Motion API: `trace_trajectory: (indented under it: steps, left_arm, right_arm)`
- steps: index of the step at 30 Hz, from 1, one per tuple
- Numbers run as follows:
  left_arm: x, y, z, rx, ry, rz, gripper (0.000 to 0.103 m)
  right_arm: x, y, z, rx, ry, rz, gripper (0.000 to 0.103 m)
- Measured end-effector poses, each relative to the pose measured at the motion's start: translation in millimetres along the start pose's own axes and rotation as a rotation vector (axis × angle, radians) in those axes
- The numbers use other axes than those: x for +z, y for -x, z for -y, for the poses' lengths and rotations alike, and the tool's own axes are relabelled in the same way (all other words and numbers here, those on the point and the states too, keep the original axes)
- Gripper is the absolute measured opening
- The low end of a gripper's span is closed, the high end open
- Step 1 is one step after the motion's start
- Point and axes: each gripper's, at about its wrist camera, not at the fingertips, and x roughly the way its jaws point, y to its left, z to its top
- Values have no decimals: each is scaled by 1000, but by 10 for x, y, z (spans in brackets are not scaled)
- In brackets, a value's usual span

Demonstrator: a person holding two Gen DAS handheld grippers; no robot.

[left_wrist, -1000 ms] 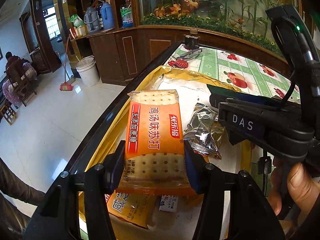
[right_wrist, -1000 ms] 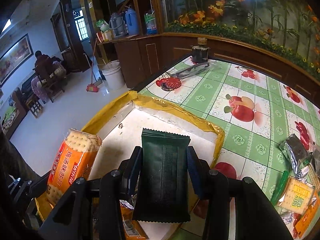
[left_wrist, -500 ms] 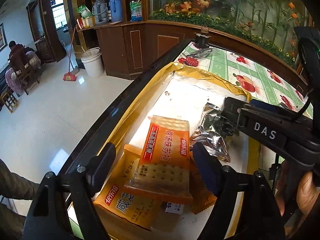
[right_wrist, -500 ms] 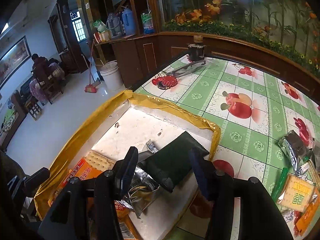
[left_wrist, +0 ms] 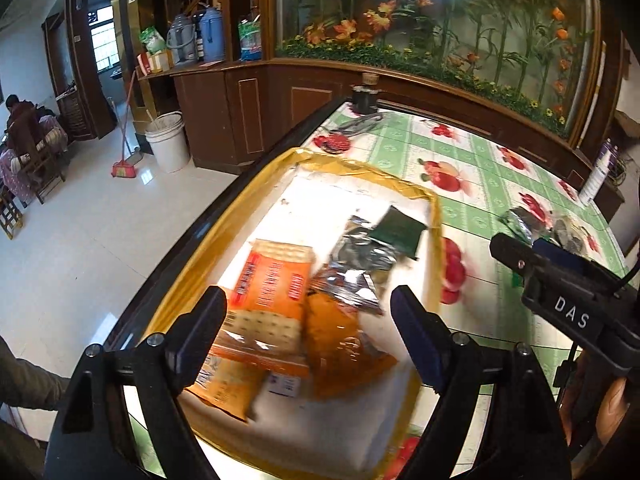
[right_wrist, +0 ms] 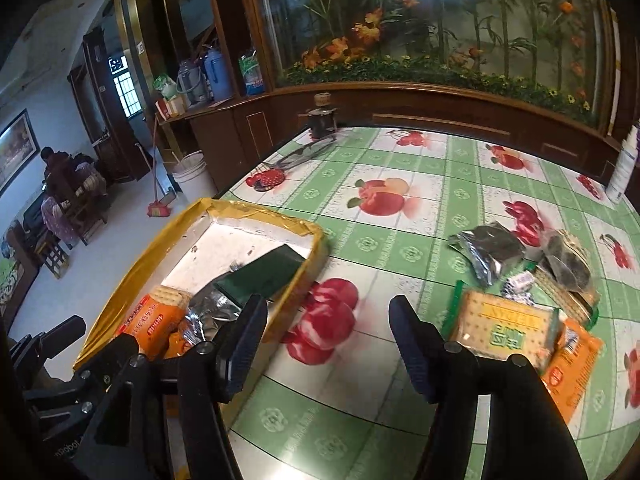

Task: Organize snacks
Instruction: 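Open both tools to drop the cracker pack and green pouch into the tray, then move both open tools back over the remaining snacks on the table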

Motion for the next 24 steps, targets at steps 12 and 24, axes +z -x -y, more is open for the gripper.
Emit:
trace_trajectory:
  steps: [12, 24]
  left_arm:
    - [-106, 236, 860, -122, -168, 45, 84]
    - [-215, 257, 1485, -153, -301, 32, 84]
  right_arm:
    - [-456, 624, 1081, -123, -159, 27, 69]
    - [-733, 918, 1647, -190, -230, 20, 69]
